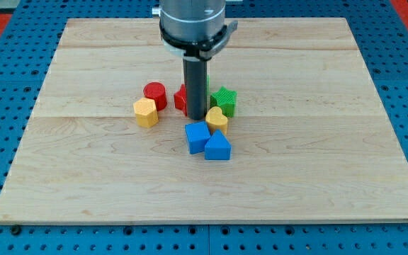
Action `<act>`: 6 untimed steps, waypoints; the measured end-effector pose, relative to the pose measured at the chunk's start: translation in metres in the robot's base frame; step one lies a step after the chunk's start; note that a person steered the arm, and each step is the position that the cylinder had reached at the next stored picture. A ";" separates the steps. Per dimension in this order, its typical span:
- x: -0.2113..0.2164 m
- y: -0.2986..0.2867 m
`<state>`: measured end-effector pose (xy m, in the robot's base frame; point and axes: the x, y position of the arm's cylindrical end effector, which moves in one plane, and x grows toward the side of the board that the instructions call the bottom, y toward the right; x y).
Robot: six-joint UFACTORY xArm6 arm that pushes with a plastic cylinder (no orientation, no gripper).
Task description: Push red blocks to the left side of the board
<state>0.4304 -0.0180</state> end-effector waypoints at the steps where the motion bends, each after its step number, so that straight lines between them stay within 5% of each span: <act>1: -0.018 -0.025; 2: -0.014 0.052; 4: -0.048 -0.062; 6: -0.095 -0.071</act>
<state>0.3350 -0.0886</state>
